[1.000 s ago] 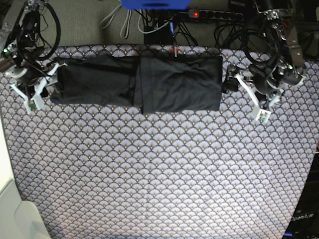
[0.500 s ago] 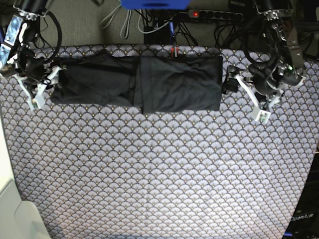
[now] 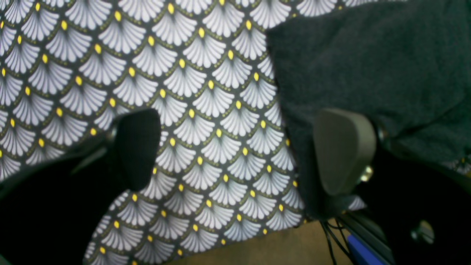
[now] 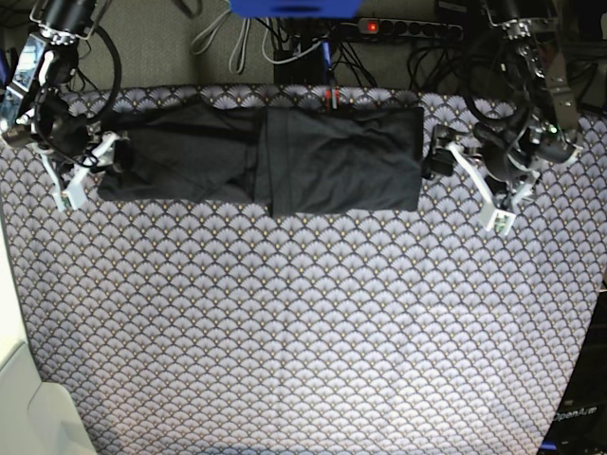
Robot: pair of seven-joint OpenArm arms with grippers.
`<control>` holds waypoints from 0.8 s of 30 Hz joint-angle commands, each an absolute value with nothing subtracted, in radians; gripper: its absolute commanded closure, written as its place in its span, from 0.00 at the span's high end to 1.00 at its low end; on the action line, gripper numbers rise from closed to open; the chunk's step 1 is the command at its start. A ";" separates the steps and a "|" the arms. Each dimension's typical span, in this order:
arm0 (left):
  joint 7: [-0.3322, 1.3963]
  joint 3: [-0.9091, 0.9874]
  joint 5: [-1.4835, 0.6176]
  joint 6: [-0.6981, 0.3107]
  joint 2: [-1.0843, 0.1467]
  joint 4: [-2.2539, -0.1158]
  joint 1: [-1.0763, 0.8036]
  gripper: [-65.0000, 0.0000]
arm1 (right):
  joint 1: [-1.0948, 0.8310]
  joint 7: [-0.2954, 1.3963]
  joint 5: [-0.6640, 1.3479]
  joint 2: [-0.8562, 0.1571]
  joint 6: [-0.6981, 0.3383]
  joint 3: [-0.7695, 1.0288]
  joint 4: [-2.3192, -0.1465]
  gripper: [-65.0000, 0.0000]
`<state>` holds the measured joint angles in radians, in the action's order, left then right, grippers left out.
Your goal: Fold the T-shirt properly
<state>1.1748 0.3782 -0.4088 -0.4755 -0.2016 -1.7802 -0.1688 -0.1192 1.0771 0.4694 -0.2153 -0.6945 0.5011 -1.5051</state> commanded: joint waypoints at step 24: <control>1.162 0.406 -0.417 -0.478 -0.228 -1.797 -0.162 1.00 | -0.137 1.142 0.664 -0.191 -0.698 0.492 -1.735 0.01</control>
<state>1.1751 0.3935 -0.4095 -0.4767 -0.2104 -1.7802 -0.1692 -0.1390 1.1587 0.6483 -0.1761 -0.6949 0.4862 -1.7184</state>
